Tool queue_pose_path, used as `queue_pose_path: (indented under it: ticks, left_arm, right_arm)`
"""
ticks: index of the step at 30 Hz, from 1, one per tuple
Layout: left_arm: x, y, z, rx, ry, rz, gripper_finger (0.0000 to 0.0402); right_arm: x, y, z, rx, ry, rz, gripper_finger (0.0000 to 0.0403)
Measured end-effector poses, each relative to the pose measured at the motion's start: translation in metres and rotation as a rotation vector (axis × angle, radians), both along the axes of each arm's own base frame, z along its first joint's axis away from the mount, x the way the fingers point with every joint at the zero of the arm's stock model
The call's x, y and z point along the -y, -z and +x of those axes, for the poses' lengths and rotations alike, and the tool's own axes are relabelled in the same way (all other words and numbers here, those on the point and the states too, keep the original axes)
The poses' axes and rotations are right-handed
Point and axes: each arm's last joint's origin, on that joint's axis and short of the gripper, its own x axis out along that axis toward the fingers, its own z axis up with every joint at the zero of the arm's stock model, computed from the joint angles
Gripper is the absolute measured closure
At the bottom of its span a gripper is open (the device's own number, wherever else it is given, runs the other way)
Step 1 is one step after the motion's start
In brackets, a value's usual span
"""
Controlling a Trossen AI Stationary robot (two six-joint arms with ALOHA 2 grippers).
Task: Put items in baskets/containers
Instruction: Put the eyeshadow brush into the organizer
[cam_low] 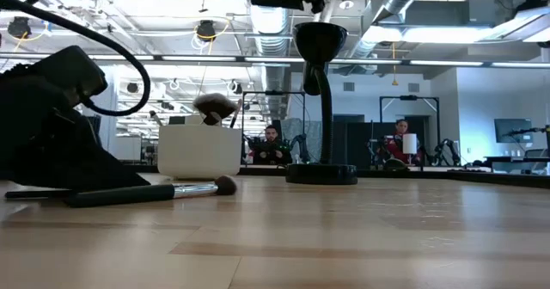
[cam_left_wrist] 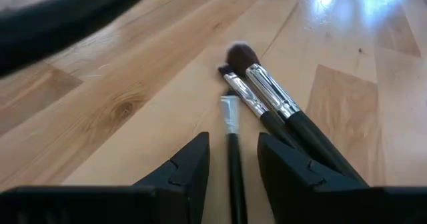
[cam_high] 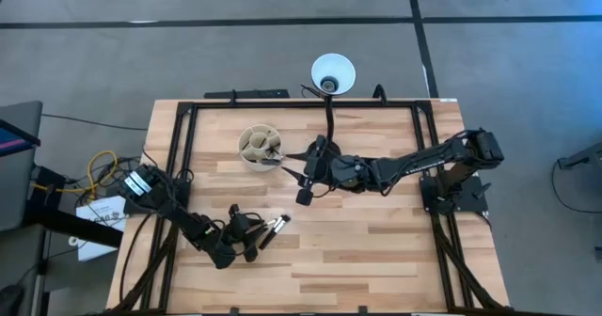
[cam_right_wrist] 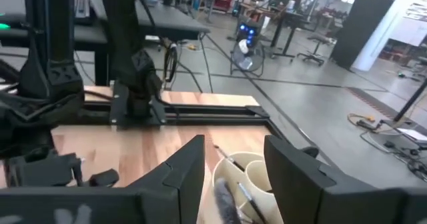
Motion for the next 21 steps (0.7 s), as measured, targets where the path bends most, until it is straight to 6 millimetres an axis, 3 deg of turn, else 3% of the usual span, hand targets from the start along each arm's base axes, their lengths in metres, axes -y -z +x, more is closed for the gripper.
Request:
queue_pose_path:
  ticks: [5,11,14,18,21]
  left_arm:
    - [-0.001,0.005,-0.001,-0.009,-0.008,0.027,0.0291]
    - [-0.009,0.008,-0.005,-0.024,-0.024,0.026,0.0379]
    - [-0.014,0.008,-0.008,-0.023,-0.038,-0.027,0.0386]
    - [-0.016,-0.006,-0.01,-0.026,-0.014,-0.003,0.0388]
    - [-0.021,-0.028,-0.006,0.019,-0.014,0.068,0.0388]
  right_arm:
    - [0.003,0.001,0.0,-0.007,0.01,0.0,0.0263]
    - [0.003,0.003,0.0,-0.035,0.004,-0.003,0.0269]
    - [0.001,0.006,0.0,-0.068,-0.062,0.006,0.0271]
    - [-0.001,0.011,0.003,-0.084,-0.199,0.036,0.0271]
    - [0.001,0.023,0.008,-0.122,-0.251,0.05,0.0271]
